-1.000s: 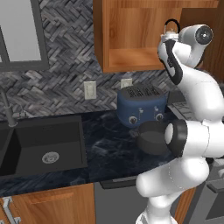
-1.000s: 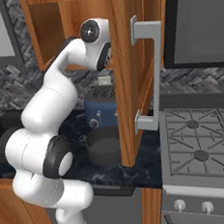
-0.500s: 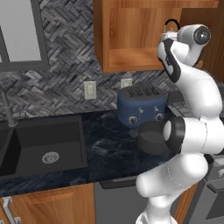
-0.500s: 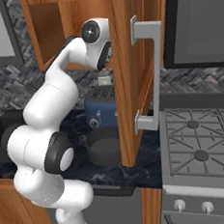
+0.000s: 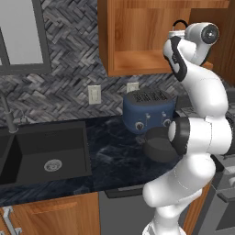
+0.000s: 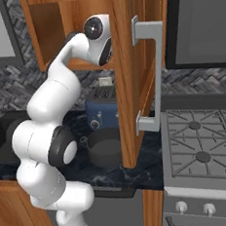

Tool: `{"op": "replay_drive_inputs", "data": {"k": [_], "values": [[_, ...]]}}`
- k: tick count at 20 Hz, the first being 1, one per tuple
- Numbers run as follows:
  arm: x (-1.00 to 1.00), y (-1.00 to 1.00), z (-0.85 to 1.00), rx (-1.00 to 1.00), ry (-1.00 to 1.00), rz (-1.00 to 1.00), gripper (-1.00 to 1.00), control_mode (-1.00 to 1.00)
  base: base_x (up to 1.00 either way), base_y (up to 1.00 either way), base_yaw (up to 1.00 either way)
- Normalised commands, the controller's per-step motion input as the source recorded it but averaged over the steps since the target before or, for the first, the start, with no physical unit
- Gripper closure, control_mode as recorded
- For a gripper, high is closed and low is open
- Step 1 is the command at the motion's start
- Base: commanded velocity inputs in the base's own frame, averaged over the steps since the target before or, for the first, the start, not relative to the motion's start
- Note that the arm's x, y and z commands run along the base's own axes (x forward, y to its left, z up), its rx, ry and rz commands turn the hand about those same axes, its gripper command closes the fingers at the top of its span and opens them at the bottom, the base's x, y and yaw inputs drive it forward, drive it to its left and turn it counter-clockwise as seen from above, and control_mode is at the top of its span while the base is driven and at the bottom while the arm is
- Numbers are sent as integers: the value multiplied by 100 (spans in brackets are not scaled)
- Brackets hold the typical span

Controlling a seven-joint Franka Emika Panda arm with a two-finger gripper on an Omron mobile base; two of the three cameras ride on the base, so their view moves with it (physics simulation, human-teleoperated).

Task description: Pick the kettle from the cabinet and place it on a stove burner. Then pick the pot from the counter and place it on another stove burner. Finally, turn both burners on.

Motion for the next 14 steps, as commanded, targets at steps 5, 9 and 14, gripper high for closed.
{"op": "replay_drive_inputs", "data": {"k": [5,9,14], "values": [[10,-9,3,0,-1,3,-100,-100,0,0,0],[10,-11,0,0,0,2,-100,-100,0,0,0],[6,-9,0,0,0,3,-100,-100,0,0,0]]}}
